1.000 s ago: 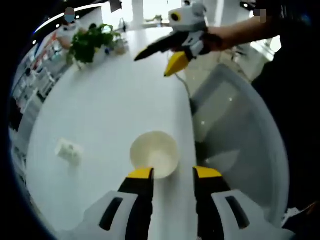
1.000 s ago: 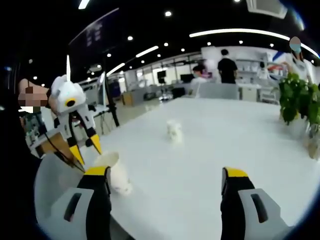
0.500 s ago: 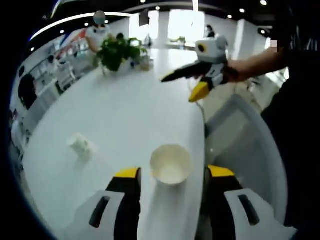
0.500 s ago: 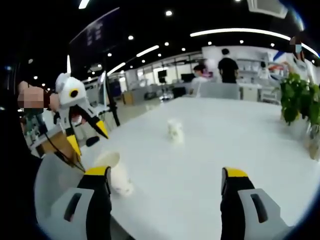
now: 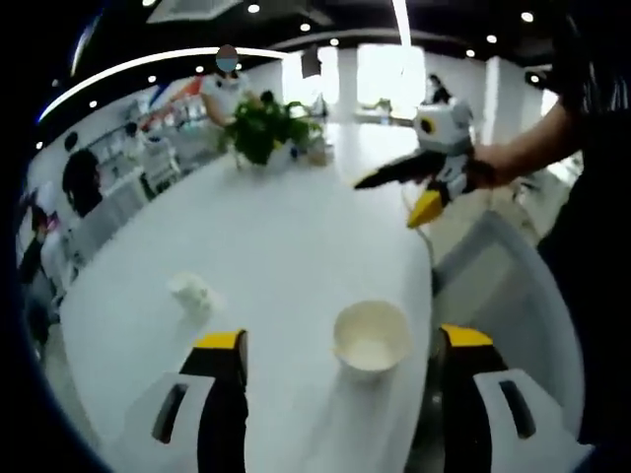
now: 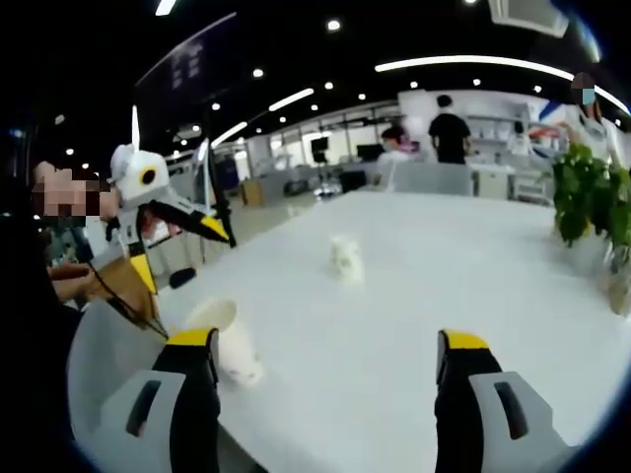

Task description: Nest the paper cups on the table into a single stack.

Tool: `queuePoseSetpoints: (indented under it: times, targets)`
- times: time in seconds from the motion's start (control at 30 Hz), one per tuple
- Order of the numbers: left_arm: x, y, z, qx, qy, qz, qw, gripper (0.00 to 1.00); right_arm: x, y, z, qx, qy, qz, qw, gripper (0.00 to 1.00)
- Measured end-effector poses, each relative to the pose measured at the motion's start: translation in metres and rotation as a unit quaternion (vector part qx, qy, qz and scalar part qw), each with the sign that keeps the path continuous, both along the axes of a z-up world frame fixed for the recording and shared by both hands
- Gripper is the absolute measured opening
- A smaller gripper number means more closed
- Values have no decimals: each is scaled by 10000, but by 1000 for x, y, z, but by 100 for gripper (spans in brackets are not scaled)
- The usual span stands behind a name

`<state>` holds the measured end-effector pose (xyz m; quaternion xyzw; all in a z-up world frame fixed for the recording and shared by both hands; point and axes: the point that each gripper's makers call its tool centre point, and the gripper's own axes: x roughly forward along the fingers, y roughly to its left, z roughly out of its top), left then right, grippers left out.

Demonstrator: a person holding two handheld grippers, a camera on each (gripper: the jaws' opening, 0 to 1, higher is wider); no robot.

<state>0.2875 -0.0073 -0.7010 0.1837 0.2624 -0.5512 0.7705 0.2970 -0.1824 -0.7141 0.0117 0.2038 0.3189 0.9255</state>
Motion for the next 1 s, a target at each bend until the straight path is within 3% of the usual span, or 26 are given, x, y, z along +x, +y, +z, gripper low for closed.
queuePoseSetpoints:
  times: [0.13,0.47,0.57,0.9,1.0]
  targets:
    - [5,4,1,-92,-60,189,9998,90,1,-1,4,17,-29,-26,10000,90]
    - [15,10,6,-366,-110,549,9978,100,0,-1,4,-3,-51,-17,10000,90]
    - [19,10,12,-576,-152,667,9960,100,0,-2,3,13,-30,-32,10000,90]
    - [32,16,19,-709,-254,934,9928,100,-1,-2,4,-5,-34,-18,10000,90]
    - [39,16,24,-894,-151,1117,9896,100,-2,-2,4,-12,-30,-5,10000,90]
